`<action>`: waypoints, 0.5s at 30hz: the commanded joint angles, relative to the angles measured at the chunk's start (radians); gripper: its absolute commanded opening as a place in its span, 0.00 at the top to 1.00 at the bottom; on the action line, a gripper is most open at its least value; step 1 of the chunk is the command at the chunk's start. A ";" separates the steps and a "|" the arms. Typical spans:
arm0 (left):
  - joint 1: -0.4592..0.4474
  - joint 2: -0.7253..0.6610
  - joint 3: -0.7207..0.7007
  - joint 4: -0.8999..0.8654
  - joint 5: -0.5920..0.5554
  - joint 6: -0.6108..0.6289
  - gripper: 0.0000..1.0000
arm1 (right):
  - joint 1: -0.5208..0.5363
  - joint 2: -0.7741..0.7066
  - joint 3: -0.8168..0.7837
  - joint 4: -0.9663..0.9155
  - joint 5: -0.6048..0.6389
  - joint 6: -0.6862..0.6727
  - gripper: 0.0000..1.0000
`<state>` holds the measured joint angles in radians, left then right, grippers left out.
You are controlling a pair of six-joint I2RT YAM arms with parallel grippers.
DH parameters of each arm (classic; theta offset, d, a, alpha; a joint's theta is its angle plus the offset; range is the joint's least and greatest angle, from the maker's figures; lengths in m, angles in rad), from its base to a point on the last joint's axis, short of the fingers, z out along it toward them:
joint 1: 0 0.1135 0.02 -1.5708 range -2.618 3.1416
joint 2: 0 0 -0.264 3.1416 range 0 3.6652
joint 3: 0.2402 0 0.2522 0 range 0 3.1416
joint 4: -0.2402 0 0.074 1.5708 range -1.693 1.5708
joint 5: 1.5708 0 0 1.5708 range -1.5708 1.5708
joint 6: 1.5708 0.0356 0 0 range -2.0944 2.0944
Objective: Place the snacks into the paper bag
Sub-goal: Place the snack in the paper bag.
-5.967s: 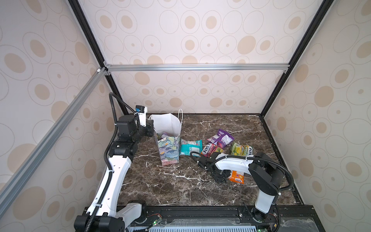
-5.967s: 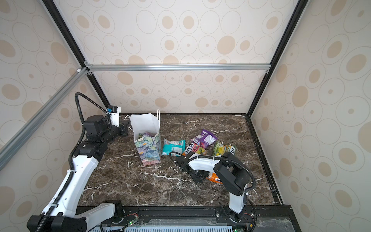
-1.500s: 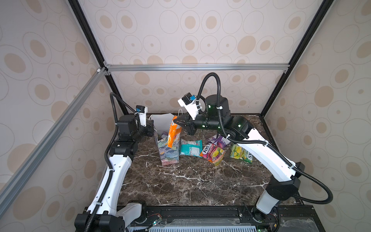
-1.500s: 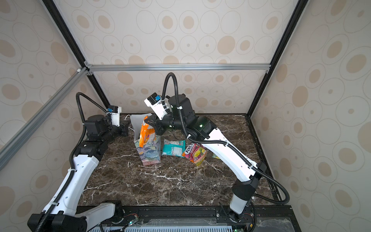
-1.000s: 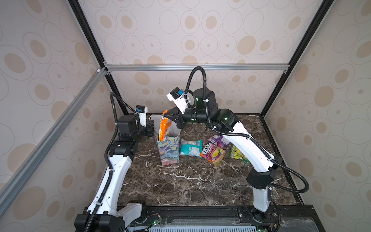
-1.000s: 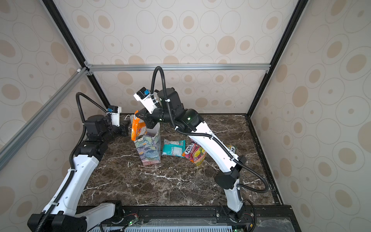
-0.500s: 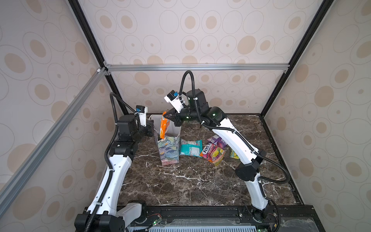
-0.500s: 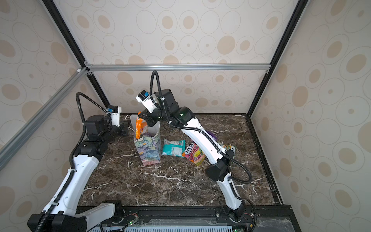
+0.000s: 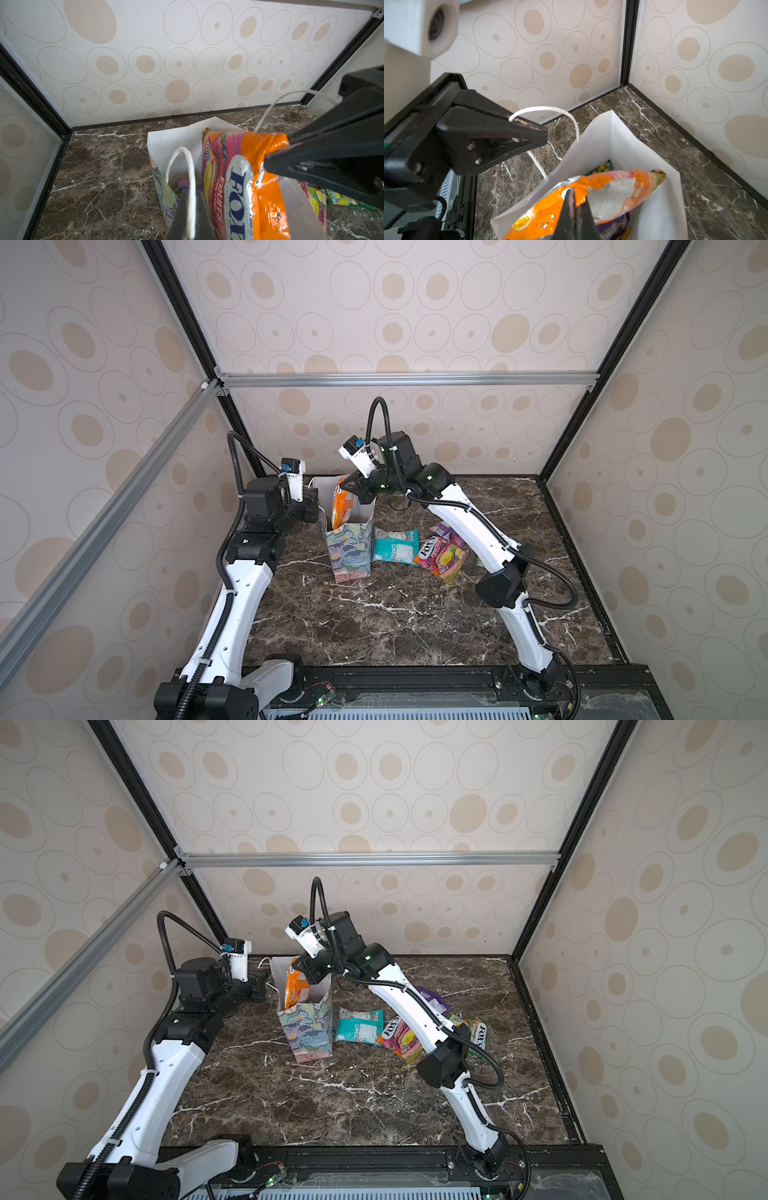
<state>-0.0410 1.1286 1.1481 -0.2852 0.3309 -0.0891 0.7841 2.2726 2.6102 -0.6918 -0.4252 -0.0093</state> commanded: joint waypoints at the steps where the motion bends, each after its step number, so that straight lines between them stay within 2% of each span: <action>1: 0.004 -0.010 0.021 0.006 0.007 0.015 1.00 | -0.002 -0.011 0.033 0.006 0.000 -0.020 0.93; 3: 0.004 -0.010 0.022 0.007 0.007 0.016 1.00 | 0.000 -0.014 0.033 0.006 0.002 -0.021 0.90; 4: 0.003 -0.010 0.022 0.007 0.005 0.015 1.00 | 0.000 -0.016 0.031 0.005 0.007 -0.024 0.82; 5: 0.004 -0.010 0.022 0.007 0.005 0.015 1.00 | -0.001 -0.018 0.032 0.005 0.012 -0.025 0.80; 7: 0.004 -0.010 0.022 0.007 0.006 0.015 1.00 | 0.000 -0.022 0.033 0.008 0.013 -0.032 0.79; 9: 0.003 -0.008 0.022 0.007 0.007 0.015 1.00 | 0.000 -0.028 0.033 0.009 0.013 -0.035 0.71; 15: 0.004 -0.009 0.022 0.006 0.003 0.017 1.00 | 0.004 -0.085 0.023 -0.010 0.012 -0.040 0.67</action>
<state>-0.0410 1.1286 1.1481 -0.2852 0.3305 -0.0895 0.7845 2.2662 2.6160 -0.6937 -0.4137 -0.0315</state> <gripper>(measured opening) 0.048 0.327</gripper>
